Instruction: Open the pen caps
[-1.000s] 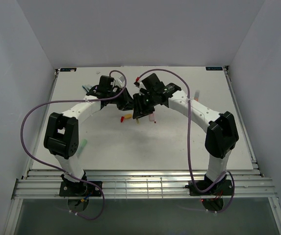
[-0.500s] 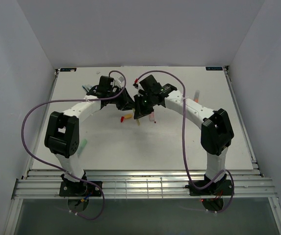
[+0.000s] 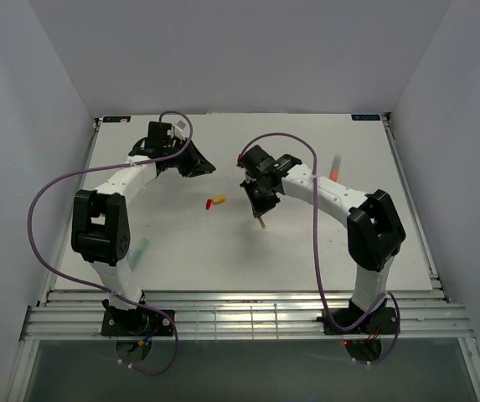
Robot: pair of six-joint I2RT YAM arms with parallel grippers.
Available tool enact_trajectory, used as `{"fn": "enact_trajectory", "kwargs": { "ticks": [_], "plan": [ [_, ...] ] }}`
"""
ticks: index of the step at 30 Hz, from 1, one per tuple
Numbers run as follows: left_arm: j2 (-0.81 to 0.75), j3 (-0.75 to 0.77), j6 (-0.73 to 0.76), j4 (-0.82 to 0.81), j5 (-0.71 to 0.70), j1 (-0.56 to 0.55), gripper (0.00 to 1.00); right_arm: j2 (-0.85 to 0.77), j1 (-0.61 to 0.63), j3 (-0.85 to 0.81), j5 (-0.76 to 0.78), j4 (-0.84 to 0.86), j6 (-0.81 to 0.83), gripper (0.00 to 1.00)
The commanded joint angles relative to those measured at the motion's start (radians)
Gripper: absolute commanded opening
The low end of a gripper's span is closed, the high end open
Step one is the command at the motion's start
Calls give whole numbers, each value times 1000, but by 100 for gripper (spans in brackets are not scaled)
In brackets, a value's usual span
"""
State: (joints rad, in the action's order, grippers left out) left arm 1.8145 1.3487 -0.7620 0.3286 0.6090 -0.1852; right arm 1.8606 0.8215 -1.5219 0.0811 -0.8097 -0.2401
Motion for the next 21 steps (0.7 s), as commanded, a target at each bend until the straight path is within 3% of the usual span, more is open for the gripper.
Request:
{"fn": "enact_trajectory", "kwargs": {
  "ticks": [1, 9, 21],
  "plan": [
    [-11, 30, 151, 130, -75, -11, 0, -70, -155, -1, -133, 52, -33, 8],
    [-50, -86, 273, 210, -199, -10, 0, 24, -332, -81, -204, 93, -30, 8],
    [-3, -128, 306, 196, -215, -11, 0, 225, -381, -178, -227, 147, -18, 8]
  ]
}}
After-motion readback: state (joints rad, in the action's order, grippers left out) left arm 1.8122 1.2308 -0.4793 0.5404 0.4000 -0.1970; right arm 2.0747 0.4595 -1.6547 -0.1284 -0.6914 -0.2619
